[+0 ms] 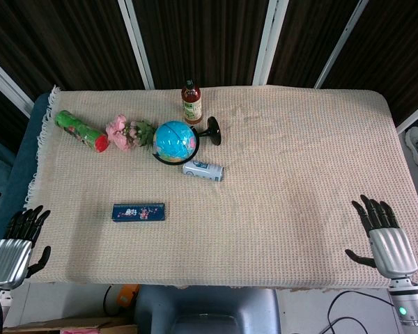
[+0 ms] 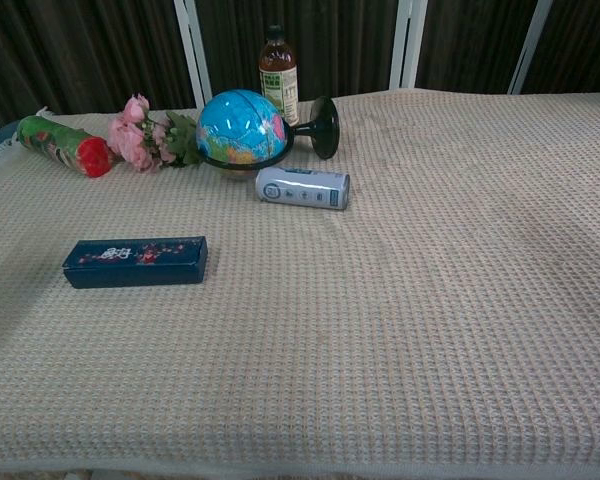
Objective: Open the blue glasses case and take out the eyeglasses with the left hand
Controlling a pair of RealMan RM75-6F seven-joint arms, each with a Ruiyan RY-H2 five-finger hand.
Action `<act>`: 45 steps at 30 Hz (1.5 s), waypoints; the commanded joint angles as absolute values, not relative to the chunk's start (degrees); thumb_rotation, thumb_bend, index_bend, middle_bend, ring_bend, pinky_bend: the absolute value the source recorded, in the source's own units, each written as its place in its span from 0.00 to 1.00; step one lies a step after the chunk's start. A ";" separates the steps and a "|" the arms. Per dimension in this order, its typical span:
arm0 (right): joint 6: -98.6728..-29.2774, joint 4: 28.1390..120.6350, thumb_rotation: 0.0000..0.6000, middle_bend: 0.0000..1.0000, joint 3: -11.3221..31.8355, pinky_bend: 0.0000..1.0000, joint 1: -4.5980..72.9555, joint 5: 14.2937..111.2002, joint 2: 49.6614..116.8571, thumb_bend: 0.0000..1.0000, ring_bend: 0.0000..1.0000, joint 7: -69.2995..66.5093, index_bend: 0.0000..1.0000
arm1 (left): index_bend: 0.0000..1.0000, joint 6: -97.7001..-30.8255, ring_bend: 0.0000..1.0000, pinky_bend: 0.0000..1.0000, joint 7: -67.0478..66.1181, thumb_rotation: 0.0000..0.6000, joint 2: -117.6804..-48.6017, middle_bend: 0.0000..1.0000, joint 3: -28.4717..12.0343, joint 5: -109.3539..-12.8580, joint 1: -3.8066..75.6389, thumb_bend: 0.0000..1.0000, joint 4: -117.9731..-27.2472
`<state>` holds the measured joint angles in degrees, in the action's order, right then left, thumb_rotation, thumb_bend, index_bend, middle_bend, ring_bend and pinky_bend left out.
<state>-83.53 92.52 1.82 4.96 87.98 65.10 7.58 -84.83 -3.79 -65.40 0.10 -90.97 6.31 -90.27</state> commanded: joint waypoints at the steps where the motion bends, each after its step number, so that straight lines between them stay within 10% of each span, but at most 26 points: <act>1: -83.62 92.54 1.00 0.00 1.87 0.00 4.89 87.85 65.17 0.22 0.00 7.78 0.00 | 0.00 -84.75 0.00 0.00 -3.49 1.00 -65.38 0.00 0.10 -90.91 6.35 0.42 -90.20; 17: -83.92 93.08 1.00 0.00 2.12 0.00 4.45 86.89 65.07 0.22 0.00 8.82 0.00 | 0.18 -78.63 0.00 0.00 7.52 1.00 -79.12 0.00 1.60 -103.38 16.69 0.42 -78.08; 33: -81.77 93.00 1.00 0.00 2.74 0.00 5.27 85.04 63.90 0.22 0.00 8.12 0.00 | 0.22 -67.83 0.00 0.00 -2.63 1.00 -94.87 0.00 -5.28 -92.24 24.44 0.41 -70.36; 45: -82.02 93.14 1.00 0.00 2.78 0.00 5.05 84.65 63.58 0.22 0.00 7.83 0.00 | 0.32 -71.71 0.00 0.04 -2.66 1.00 -103.31 0.06 -6.59 -90.41 25.98 0.38 -59.52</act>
<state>-82.01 93.14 2.78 5.05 84.65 63.58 7.84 -71.05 -2.48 -102.12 -6.38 -90.86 25.71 -60.94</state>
